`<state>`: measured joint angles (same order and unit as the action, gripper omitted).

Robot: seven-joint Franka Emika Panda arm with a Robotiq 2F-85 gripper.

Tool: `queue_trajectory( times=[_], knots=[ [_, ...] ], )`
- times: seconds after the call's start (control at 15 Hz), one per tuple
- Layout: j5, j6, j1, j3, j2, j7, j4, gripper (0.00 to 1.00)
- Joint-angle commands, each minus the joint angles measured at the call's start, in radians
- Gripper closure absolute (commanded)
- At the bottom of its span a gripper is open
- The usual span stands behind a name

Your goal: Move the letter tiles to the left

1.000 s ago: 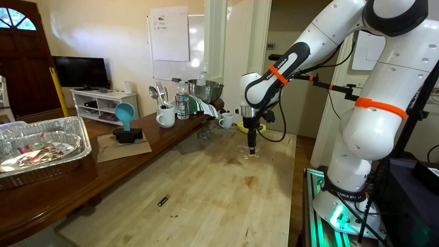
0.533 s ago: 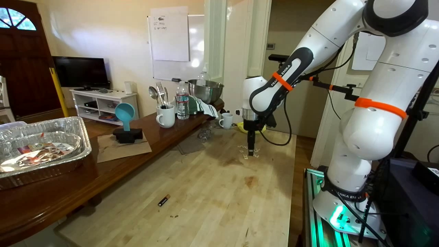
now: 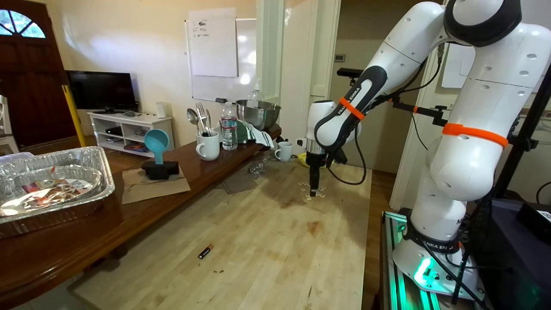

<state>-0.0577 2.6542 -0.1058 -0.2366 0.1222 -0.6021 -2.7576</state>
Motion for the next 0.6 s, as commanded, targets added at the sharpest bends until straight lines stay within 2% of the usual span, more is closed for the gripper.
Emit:
queue_trajectory(
  times=[0.0, 0.47, 0.53],
  knots=[
    [0.032, 0.054, -0.005, -0.002, -0.064, -0.058, 0.000, 0.44],
    [0.081, 0.206, -0.019, 0.015, -0.137, -0.099, 0.000, 0.97],
    [0.093, 0.226, -0.020, 0.019, -0.147, -0.104, 0.001, 1.00]
  ],
)
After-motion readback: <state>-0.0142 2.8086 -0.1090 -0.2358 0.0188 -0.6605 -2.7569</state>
